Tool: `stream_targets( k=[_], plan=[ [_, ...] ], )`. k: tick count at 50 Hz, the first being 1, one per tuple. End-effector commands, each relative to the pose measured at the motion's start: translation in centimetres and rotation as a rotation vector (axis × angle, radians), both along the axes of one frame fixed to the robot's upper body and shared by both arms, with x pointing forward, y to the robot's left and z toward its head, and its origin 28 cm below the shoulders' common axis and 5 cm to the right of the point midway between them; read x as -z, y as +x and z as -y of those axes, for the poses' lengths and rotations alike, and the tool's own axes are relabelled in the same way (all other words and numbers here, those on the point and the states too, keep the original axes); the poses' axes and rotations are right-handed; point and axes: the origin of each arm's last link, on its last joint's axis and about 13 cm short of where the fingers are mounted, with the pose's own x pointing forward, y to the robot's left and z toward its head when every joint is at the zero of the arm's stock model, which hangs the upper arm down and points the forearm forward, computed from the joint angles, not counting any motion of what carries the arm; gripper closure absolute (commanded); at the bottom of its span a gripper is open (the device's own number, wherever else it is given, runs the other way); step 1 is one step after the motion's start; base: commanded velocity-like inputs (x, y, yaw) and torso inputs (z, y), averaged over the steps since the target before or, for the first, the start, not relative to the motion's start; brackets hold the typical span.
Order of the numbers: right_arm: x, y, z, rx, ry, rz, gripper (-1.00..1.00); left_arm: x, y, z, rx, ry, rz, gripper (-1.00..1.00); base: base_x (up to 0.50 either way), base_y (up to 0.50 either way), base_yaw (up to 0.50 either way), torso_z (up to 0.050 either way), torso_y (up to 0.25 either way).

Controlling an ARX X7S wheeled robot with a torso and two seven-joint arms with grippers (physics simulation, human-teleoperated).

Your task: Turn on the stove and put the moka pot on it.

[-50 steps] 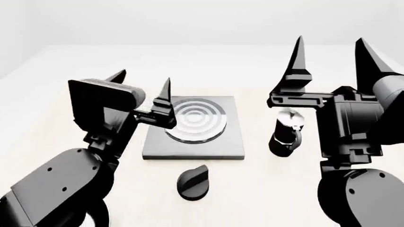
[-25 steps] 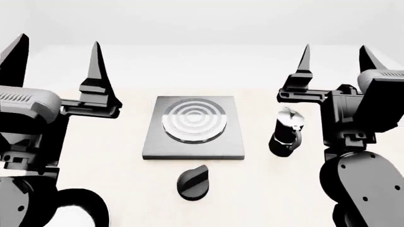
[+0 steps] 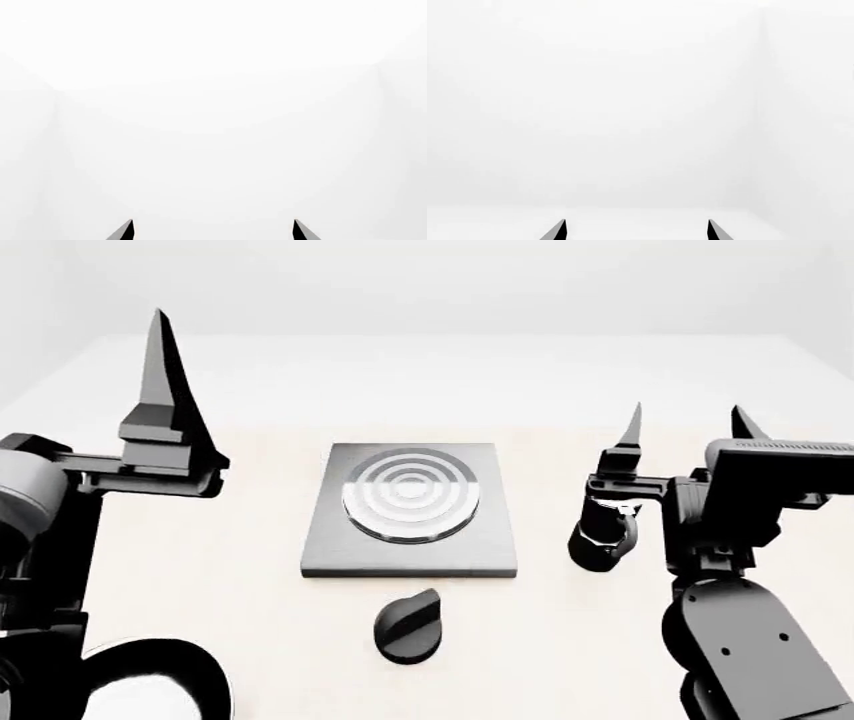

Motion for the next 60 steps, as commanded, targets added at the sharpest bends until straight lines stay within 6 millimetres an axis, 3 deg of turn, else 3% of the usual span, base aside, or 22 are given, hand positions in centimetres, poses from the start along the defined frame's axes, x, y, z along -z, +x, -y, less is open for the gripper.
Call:
stream_targets(
  k=[1, 24, 60],
  plan=[
    [3.0, 0.3, 0.6, 0.024, 0.000, -0.072, -1.00, 0.1, 0.0, 0.0, -0.001, -0.003, 0.003, -1.00, 0.00, 0.00, 0.00, 0.000, 0.000],
    [6.9, 0.0, 1.0, 0.046, 0.016, -0.164, -1.00, 0.3, 0.3, 0.1, 0.005, -0.007, -0.009, -1.00, 0.00, 0.00, 0.00, 0.000, 0.000],
    [11.3, -0.5, 0.6, 0.038, 0.009, -0.281, -1.00, 0.7, 0.6, 0.2, 0.012, -0.020, -0.028, -1.00, 0.00, 0.00, 0.00, 0.000, 0.000]
  ],
)
